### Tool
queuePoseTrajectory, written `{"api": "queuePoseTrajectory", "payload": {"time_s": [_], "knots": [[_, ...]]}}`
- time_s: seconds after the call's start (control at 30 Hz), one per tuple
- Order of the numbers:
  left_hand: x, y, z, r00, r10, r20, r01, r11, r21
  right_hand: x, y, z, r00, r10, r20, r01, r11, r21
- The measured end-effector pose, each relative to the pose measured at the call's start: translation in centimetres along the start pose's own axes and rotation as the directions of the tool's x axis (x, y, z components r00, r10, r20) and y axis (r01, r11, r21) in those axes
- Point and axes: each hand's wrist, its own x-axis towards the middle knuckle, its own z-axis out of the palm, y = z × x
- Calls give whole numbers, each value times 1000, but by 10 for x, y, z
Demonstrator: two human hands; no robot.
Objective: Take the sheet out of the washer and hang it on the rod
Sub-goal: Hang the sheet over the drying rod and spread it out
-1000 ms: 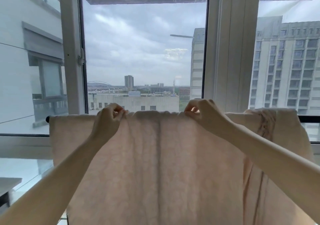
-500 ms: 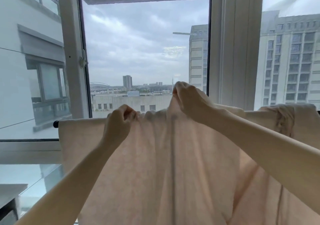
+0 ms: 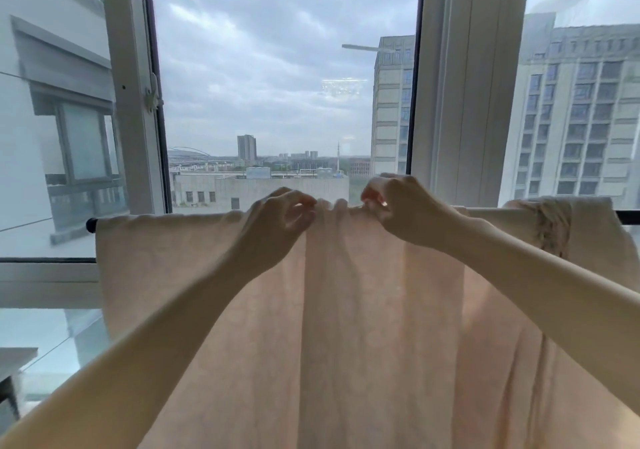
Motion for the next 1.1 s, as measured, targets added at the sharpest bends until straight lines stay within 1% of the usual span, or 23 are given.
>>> {"api": "queuePoseTrajectory", "payload": {"time_s": [0.1,0.2,0.27,0.37,0.4,0.47,0.5,0.53,0.63,0.7,0.77,0.83,0.9,0.93,0.97,1.0,1.03,1.1], "knots": [[12,1,11,999,23,24,-22,1000,-21,-16,18,-8,997,77,25,-77,997,-1],[19,-1,12,999,-3,45,2,1000,15,-29,31,-14,995,100,22,-100,995,10],[19,-8,5,993,-51,103,48,998,26,-35,36,-15,995,100,1,-100,994,31],[16,-20,-11,977,-64,203,61,998,19,-41,36,-13,995,67,-68,-64,997,50],[16,-22,-15,977,-64,202,65,998,1,-43,34,-10,994,43,-100,-42,999,11],[16,-26,-22,989,-61,135,66,997,-29,-45,29,-2,985,-40,-167,7,981,-194],[15,-27,-25,994,-57,91,62,997,-48,-45,26,2,979,-67,-190,9,957,-289],[14,-30,-28,997,-60,53,64,995,-73,-45,23,4,976,-62,-210,-14,939,-344],[10,-41,-34,997,-74,-12,72,990,-118,-40,16,5,972,-36,-232,-59,919,-390],[8,-45,-33,997,-59,-41,57,996,-64,-35,11,1,970,-14,-244,-76,932,-353],[7,-46,-28,997,11,-74,-8,999,35,-28,6,-3,965,37,-260,-115,950,-289],[6,-47,-27,986,62,-152,-47,994,98,-20,4,-10,946,98,-310,-171,961,-217],[4,-55,-32,961,52,-271,-21,993,118,-17,7,-16,924,156,-349,-228,958,-175],[3,-62,-36,951,21,-308,19,992,128,-18,10,-19,919,195,-344,-261,952,-158],[1,-69,-41,951,-17,-308,66,986,151,-20,14,-20,921,224,-320,-280,950,-141],[0,-76,-44,961,-43,-272,98,977,191,-23,17,-19,931,235,-281,-278,952,-128],[-2,-80,-45,974,-52,-220,106,965,241,-26,21,-16,948,223,-228,-254,961,-113],[-3,-83,-46,986,-65,-154,112,942,317,-32,27,-10,979,147,-142,-160,983,-85]]}}
